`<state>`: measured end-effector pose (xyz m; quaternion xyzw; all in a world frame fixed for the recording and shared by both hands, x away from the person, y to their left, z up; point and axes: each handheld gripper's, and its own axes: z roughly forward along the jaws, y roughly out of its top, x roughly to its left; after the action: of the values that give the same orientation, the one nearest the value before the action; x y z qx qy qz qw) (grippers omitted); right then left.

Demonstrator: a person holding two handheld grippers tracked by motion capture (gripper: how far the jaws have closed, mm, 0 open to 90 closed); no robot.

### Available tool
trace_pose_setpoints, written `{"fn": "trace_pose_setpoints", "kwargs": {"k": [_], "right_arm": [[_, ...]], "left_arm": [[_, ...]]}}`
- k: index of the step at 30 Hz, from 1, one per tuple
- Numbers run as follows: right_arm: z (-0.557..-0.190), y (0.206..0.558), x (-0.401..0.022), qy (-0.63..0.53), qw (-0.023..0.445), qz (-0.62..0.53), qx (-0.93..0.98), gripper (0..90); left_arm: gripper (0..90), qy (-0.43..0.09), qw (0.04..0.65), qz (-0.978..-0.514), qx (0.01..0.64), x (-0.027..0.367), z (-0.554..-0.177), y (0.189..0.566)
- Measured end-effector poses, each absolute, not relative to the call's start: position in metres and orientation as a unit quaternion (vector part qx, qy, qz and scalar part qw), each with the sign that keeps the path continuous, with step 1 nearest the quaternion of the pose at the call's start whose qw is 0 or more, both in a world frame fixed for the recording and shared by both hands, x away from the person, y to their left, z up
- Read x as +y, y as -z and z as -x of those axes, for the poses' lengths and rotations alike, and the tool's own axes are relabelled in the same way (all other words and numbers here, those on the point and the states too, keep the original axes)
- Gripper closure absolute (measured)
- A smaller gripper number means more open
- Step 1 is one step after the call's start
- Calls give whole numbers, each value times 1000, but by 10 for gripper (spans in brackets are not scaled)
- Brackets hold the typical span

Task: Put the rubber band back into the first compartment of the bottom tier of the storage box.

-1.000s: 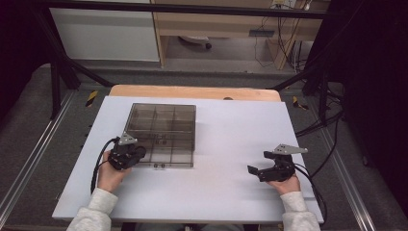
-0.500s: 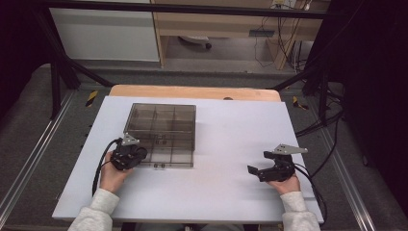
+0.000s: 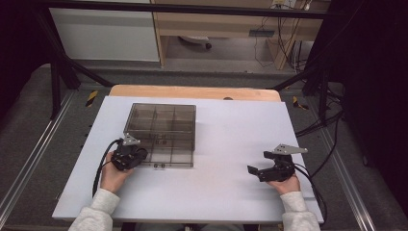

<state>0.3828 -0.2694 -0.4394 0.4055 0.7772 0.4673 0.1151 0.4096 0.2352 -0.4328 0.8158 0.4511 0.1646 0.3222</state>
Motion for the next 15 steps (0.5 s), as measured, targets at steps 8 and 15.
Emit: {"fn": "trace_pose_setpoints", "kwargs": {"k": [8,15], "right_arm": [[-383,439,-270,-467,116,-405,777,2],[-383,439,-270,-468,116,-405,777,2]], "left_arm": [[787,-171,331,-810,453,236,-407,429],[699,-176,345,-806,447,236,-402,421]]}}
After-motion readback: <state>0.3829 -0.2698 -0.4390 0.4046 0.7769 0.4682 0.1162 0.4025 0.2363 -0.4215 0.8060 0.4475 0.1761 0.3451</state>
